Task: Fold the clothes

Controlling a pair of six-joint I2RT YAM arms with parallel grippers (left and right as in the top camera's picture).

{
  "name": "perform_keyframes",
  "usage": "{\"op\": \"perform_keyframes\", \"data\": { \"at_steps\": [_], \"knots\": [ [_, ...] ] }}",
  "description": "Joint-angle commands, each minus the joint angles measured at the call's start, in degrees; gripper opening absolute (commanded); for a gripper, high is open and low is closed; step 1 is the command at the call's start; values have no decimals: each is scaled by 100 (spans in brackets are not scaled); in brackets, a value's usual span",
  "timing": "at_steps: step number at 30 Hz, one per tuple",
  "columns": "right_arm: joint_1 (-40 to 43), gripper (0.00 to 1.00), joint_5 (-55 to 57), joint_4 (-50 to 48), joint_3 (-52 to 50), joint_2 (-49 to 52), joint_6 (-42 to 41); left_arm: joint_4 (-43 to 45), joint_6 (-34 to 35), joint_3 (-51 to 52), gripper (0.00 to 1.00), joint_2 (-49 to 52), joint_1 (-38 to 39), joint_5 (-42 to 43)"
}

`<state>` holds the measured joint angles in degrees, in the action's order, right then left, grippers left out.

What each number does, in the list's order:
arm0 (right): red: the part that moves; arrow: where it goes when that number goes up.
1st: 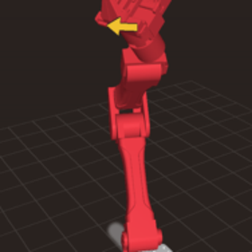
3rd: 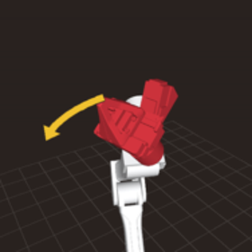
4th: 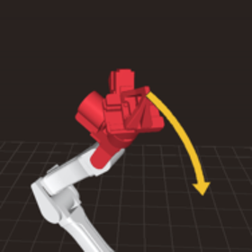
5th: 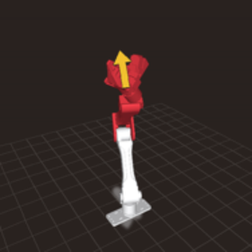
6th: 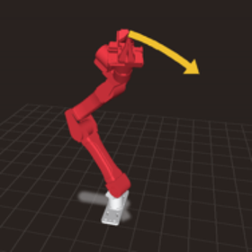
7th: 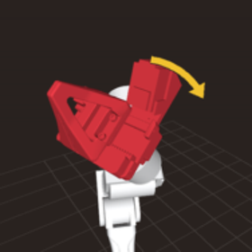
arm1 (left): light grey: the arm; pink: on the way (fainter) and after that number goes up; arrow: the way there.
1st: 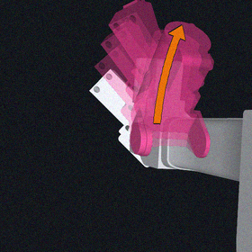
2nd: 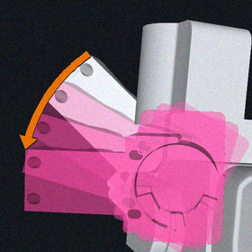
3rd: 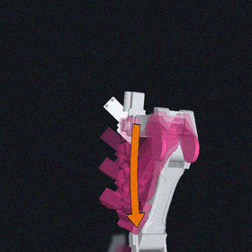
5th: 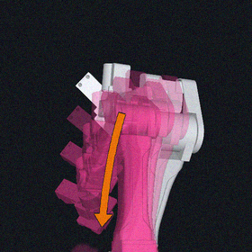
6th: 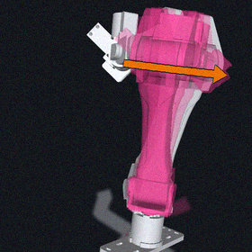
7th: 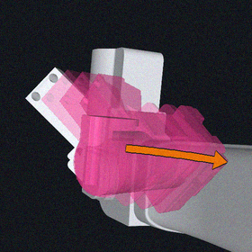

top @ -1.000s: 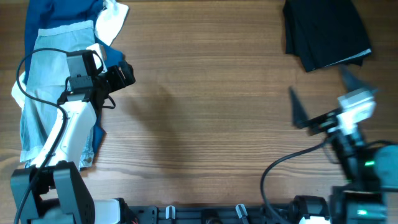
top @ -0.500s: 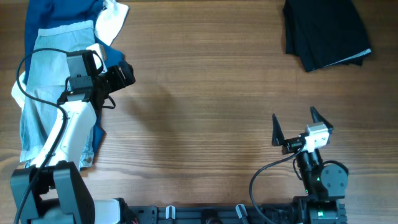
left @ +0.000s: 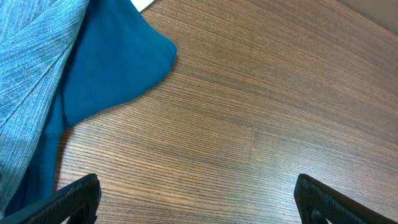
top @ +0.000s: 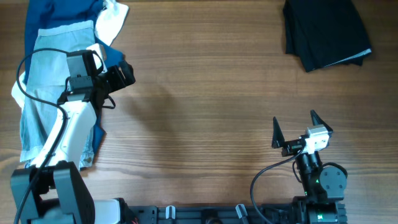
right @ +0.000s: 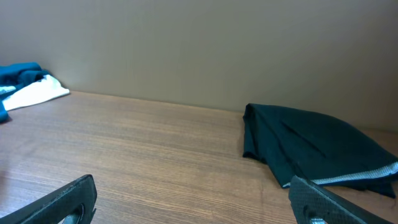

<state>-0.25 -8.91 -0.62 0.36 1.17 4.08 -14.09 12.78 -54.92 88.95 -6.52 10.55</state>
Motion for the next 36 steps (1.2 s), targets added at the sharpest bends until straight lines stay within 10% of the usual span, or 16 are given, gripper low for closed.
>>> {"op": "perform_keyframes", "data": {
  "at_steps": [1,11,22,36],
  "knots": [
    [-22,100,81,2,-7,-2,-107,13,-15,-7,100,7,15,31],
    [-22,100,81,2,-7,-2,-107,-76,-15,-4,100,-101,15,33],
    [-22,100,81,2,-7,-2,-109,-1283,-57,905,100,-3797,-50,-57],
    [-22,100,81,2,-7,0,-109,1989,-11,4854,100,-7667,-33,-57]
  ]
}}
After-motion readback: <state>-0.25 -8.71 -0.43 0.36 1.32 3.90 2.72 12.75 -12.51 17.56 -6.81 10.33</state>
